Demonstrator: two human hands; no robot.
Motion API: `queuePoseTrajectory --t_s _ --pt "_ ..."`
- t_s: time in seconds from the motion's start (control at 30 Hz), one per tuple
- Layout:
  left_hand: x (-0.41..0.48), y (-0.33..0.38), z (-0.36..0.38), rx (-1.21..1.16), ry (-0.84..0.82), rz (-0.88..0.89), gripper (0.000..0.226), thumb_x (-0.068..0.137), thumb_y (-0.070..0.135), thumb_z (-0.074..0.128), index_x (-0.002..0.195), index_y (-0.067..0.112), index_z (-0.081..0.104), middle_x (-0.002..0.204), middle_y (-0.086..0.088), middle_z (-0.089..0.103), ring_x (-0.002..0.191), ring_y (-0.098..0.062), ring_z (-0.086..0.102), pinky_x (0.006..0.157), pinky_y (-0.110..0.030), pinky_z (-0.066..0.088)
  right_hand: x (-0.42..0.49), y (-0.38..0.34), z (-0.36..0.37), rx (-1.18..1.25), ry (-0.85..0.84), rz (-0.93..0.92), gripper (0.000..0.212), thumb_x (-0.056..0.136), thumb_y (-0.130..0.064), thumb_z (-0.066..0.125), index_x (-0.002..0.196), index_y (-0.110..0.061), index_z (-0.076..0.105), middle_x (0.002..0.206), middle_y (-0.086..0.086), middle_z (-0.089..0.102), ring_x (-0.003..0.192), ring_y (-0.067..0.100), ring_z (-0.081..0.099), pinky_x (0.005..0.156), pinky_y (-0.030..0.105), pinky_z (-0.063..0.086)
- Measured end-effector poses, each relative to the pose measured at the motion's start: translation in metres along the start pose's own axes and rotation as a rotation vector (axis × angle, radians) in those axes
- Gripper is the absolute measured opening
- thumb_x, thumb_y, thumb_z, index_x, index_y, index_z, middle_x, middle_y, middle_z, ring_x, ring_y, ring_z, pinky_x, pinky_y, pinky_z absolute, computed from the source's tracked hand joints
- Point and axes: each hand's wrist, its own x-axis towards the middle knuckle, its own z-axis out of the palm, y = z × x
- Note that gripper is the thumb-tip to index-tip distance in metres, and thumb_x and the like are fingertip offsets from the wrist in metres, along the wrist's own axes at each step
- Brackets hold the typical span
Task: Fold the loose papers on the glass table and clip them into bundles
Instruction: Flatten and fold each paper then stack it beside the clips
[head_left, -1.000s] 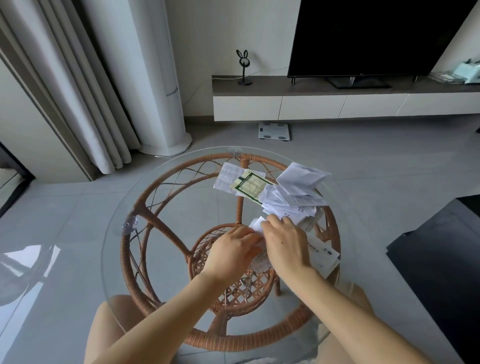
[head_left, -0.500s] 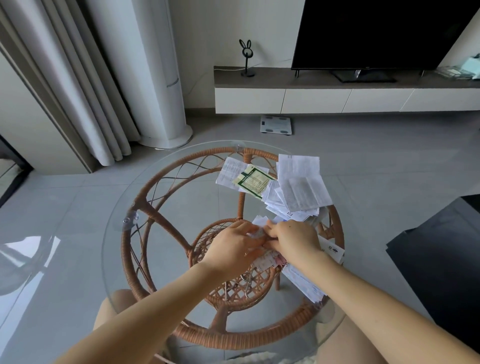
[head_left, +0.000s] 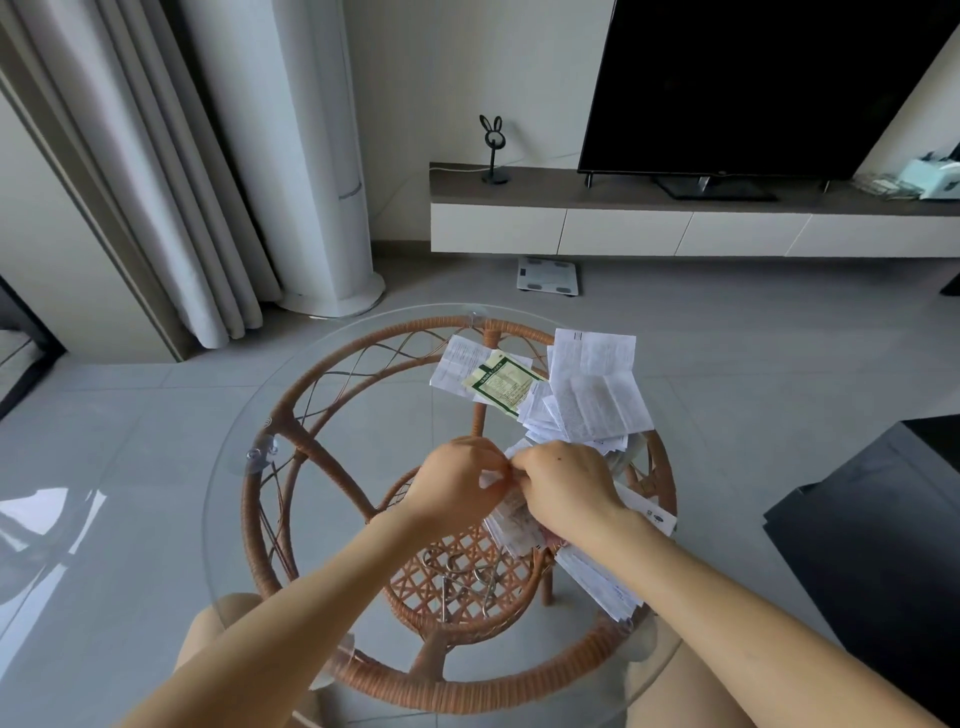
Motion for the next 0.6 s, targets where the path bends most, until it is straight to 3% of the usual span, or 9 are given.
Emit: queuePoseTrajectory --t_s 0.13,0.23,0.33,0.4,0.47,0.53,0.6 --pt "0.020 -0.003 -0.025 -0.059 0.108 -0.210 0.014 0.087 0.016 0.061 0.090 0.014 0.075 0.089 0.005 0.066 0.082 -0.013 0.059 0.075 -0.028 0.051 0.022 -0.006 -0.029 0.016 0.162 0.031 0.021 0.096 -0.020 0.048 0.086 -0.017 0.067 0.078 0.001 0.065 0.070 0.019 0.057 0.051 0.022 0.029" --pt "0.039 -0.017 -0.039 -0.101 0.212 -0.414 0.017 0.087 0.011 0.056 0.081 0.010 0.072 0.079 0.003 0.066 0.072 -0.017 0.061 0.064 -0.026 0.050 0.050 -0.010 -0.038 -0.051 0.264 0.046 0.021 0.095 -0.024 0.051 0.095 -0.014 0.070 0.093 0.003 0.070 0.085 0.020 0.059 0.061 0.024 0.034" --pt "0.063 -0.039 -0.046 -0.057 0.237 -0.613 0.014 0.087 0.012 0.050 0.081 0.007 0.062 0.068 -0.006 0.060 0.058 -0.017 0.050 0.053 -0.025 0.040 0.082 -0.016 -0.032 -0.210 0.145 0.080 0.018 0.094 -0.022 0.052 0.103 -0.013 0.066 0.103 0.005 0.067 0.100 0.022 0.053 0.088 0.032 0.034" --pt "0.076 -0.049 -0.046 -0.037 0.196 -0.706 0.012 0.092 0.017 0.049 0.098 0.010 0.056 0.070 0.000 0.054 0.058 -0.013 0.045 0.049 -0.023 0.037 0.098 -0.019 -0.023 -0.326 0.027 0.105 0.017 0.094 -0.017 0.052 0.105 -0.014 0.064 0.107 0.005 0.064 0.106 0.023 0.050 0.097 0.036 0.030" --pt "0.090 -0.061 -0.043 -0.062 0.163 -0.765 0.032 0.092 0.018 0.051 0.120 0.003 0.053 0.086 -0.004 0.060 0.062 -0.012 0.045 0.045 -0.020 0.031 0.114 -0.019 -0.011 -0.427 -0.078 0.116 0.019 0.093 -0.018 0.052 0.109 -0.015 0.062 0.110 0.004 0.064 0.109 0.024 0.050 0.099 0.037 0.028" --pt "0.101 -0.068 -0.038 -0.121 0.146 -0.795 0.031 0.088 0.013 0.054 0.117 0.003 0.055 0.091 -0.009 0.062 0.064 -0.013 0.050 0.046 -0.023 0.039 0.125 -0.018 -0.001 -0.476 -0.149 0.128 0.021 0.093 -0.019 0.053 0.112 -0.016 0.061 0.112 0.004 0.063 0.111 0.024 0.050 0.101 0.038 0.027" --pt "0.108 -0.072 -0.034 -0.204 0.159 -0.824 0.021 0.083 0.003 0.056 0.103 0.007 0.058 0.091 -0.011 0.064 0.069 -0.020 0.061 0.060 -0.035 0.056 0.133 -0.017 0.008 -0.476 -0.179 0.131 0.022 0.092 -0.018 0.055 0.112 -0.015 0.060 0.112 0.004 0.063 0.111 0.023 0.052 0.101 0.038 0.028"
